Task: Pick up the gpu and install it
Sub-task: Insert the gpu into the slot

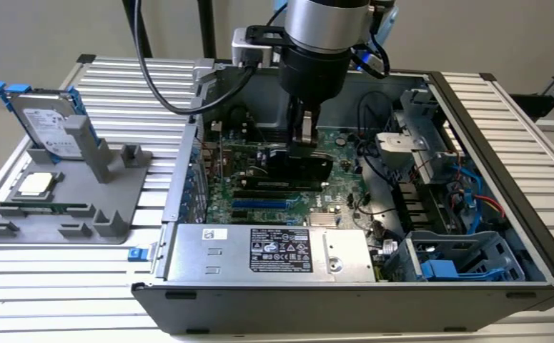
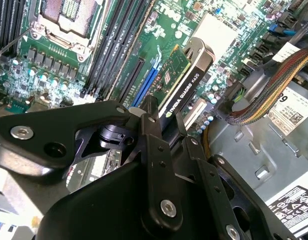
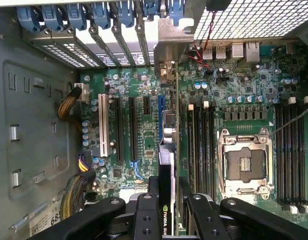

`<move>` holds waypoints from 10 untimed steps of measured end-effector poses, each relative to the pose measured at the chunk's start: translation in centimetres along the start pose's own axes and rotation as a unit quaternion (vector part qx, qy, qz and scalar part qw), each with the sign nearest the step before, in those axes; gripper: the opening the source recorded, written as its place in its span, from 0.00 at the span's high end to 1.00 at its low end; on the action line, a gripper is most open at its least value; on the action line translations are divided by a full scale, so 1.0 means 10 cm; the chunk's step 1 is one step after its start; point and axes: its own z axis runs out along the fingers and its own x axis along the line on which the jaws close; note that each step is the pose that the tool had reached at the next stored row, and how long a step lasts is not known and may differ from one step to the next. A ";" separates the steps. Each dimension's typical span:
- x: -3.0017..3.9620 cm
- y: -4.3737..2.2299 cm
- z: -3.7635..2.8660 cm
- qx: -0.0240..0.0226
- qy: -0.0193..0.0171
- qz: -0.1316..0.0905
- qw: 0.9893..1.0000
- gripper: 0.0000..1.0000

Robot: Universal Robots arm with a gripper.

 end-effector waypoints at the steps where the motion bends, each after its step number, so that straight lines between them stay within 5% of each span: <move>1: 0.000 0.000 0.002 0.000 0.000 0.000 1.000 1.00; 10: 0.002 -0.003 0.036 0.000 0.000 0.000 1.000 1.00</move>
